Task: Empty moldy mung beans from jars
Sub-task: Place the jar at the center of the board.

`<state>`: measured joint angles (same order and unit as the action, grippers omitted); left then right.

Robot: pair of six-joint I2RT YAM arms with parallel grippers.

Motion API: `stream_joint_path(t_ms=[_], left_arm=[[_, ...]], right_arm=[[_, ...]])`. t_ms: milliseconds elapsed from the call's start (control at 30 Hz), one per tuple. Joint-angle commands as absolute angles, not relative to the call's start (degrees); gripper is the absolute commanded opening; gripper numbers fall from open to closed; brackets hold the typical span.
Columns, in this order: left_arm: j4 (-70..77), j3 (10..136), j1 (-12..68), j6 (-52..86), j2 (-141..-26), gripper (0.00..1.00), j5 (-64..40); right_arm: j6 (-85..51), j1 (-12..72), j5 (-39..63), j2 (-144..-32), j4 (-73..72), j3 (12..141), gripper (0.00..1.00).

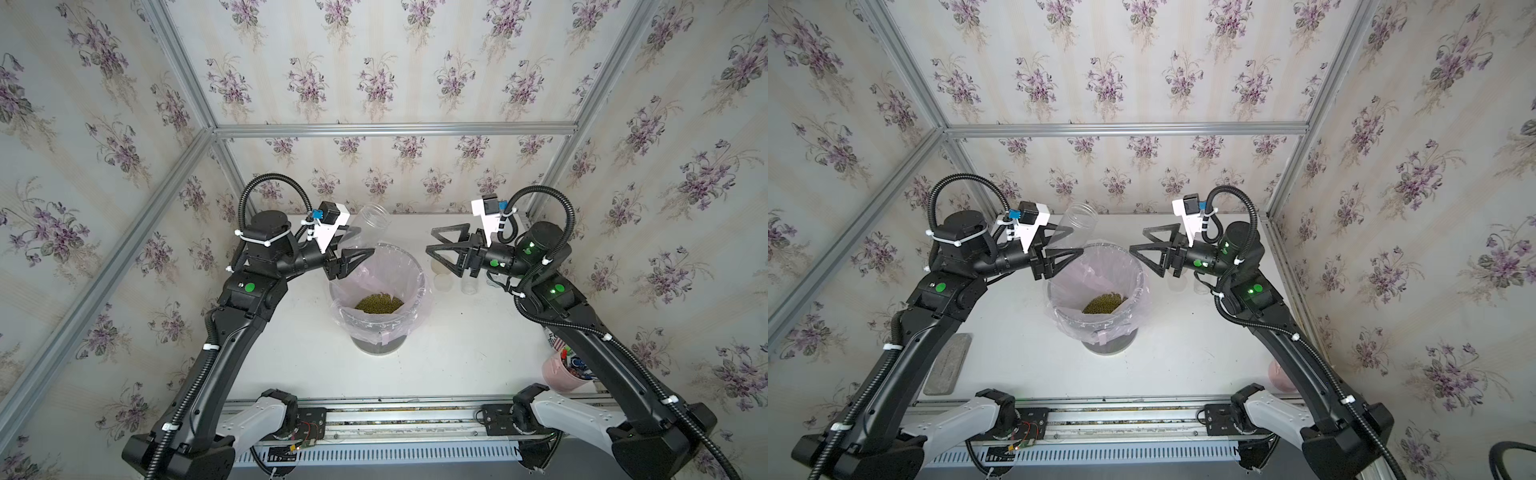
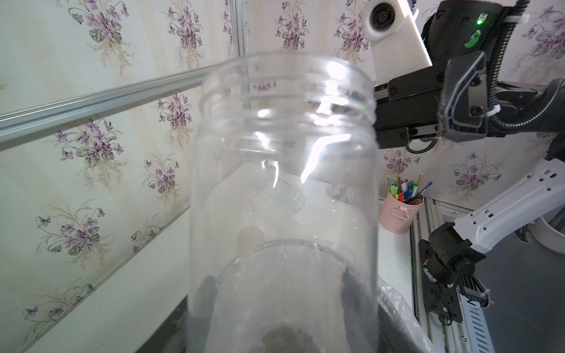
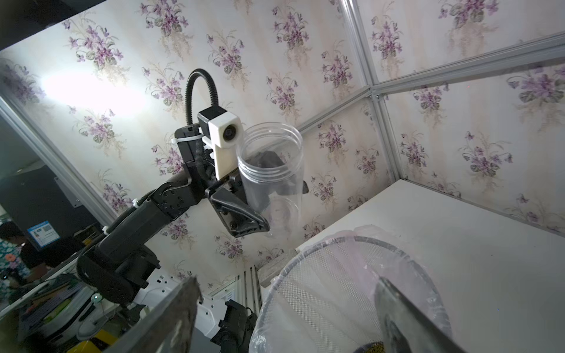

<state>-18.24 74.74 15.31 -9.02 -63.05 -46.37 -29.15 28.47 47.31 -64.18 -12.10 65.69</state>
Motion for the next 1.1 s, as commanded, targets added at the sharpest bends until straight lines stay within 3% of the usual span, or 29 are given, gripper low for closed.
stream_joint_path(t_ms=[0,367,1067], left_arm=[[-14.07,74.84,15.80,-7.16,-63.19,0.00,-48.57],[-12.03,75.32,17.90,-5.23,-63.79,0.00,-49.25],[-7.70,75.23,22.38,-0.96,-65.13,0.01,-49.79]], right_arm=[[-31.22,30.14,47.32,-66.18,-17.68,67.43,0.88],[-32.11,36.88,45.19,-70.37,-22.34,70.15,0.89],[-34.52,40.59,43.47,-76.00,-31.35,72.29,0.88]])
